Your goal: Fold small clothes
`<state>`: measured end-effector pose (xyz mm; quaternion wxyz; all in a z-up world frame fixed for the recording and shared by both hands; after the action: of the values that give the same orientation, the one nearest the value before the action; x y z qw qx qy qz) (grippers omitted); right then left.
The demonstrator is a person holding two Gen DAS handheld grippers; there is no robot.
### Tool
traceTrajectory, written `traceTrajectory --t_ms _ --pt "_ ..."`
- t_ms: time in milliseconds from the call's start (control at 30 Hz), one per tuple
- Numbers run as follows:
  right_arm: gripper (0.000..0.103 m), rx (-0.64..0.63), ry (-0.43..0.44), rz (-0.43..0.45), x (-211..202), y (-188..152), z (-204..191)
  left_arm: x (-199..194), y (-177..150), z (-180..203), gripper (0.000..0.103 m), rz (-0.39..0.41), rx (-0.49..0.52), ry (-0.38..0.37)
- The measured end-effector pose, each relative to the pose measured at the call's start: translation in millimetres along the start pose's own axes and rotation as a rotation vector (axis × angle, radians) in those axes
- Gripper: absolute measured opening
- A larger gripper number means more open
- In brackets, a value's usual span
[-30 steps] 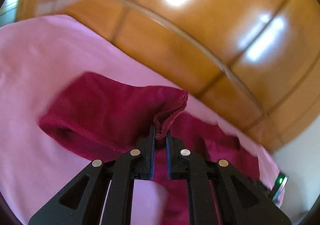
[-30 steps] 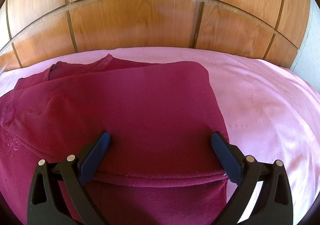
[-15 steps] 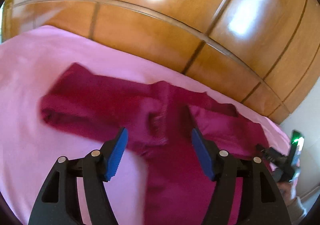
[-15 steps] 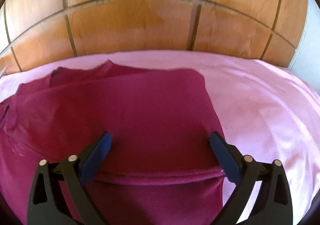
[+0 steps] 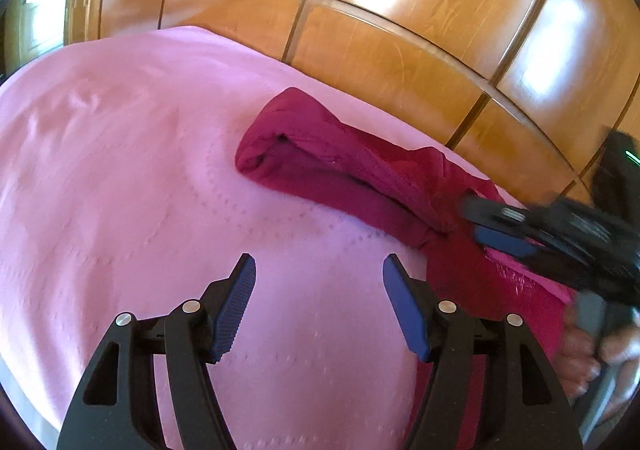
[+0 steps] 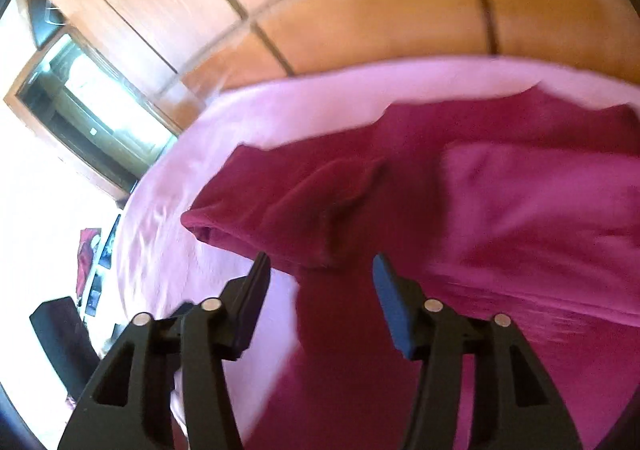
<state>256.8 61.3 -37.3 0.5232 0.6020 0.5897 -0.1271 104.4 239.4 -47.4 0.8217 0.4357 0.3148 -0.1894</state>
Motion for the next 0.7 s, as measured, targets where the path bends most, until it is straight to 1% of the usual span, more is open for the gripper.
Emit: traceTrajectory --t_ms 33,67,100,133,167,233,300,333,367,400,467,533,600,700 --pt "0.057 0.016 -0.022 -0.017 8.8 3.1 -0.3 -1.1 -0.8 -1.3 0.065 0.003 0.003 0.004" --pt "0.047 0.037 -0.052 -0.025 18.1 7.5 -0.1 -0.1 -0.6 -0.8 0.065 0.004 0.006 0.008" --pt "0.025 0.037 -0.069 -0.015 19.7 10.5 -0.9 0.7 -1.0 -1.5 0.065 0.004 0.004 0.008" --pt "0.014 0.034 -0.097 0.003 17.8 14.8 -1.7 0.4 -1.5 -4.2 0.065 0.003 -0.007 0.007" --pt "0.008 0.031 -0.102 0.015 14.0 17.5 -2.0 0.5 -1.5 -5.9 0.065 0.002 -0.016 0.009" --pt "0.007 -0.032 -0.133 0.078 -5.0 25.1 -11.8 2.8 -1.1 -7.5 0.065 -0.003 -0.033 0.007" --pt "0.007 -0.126 -0.170 0.149 -31.3 31.0 -24.0 4.8 0.2 -5.2 0.065 -0.002 -0.041 0.003" --pt "0.007 -0.159 -0.183 0.178 -43.7 33.4 -27.2 6.8 1.3 -0.9 0.065 -0.001 -0.040 0.005" --pt "0.007 -0.188 -0.196 0.205 -56.0 35.0 -29.7 9.2 2.4 3.9 0.070 -0.004 -0.037 0.005" --pt "0.007 -0.222 -0.209 0.241 -72.0 36.7 -34.4 11.9 3.7 9.3 0.071 -0.007 -0.035 0.002" --pt "0.007 -0.252 -0.229 0.282 -94.9 39.0 -32.0 18.3 6.6 24.9 0.072 -0.002 -0.023 -0.003" --pt "0.007 -0.269 -0.254 0.323 -116.5 43.5 -25.5 29.9 10.7 41.1 0.072 -0.003 -0.004 0.019" --pt "0.007 -0.274 -0.282 0.358 -132.1 48.6 -16.3 43.0 15.3 52.6 0.072 -0.012 -0.005 0.035" --pt "0.007 -0.272 -0.339 0.423 -167.6 46.6 -0.7 66.1 20.1 69.9 0.072 -0.028 0.012 0.124"
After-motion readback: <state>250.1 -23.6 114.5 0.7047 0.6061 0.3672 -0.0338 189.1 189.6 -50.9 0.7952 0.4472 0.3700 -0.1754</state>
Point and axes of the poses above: each gripper's, at about its wrist camera, not at the fingertips, and x roughly the way its jaws point, z to its right, y to its top, the point moved 1 cm from there along x, roughly the way its jaws point, and after that the axes turned 8 degrees about -x, right-handed, at the moved point
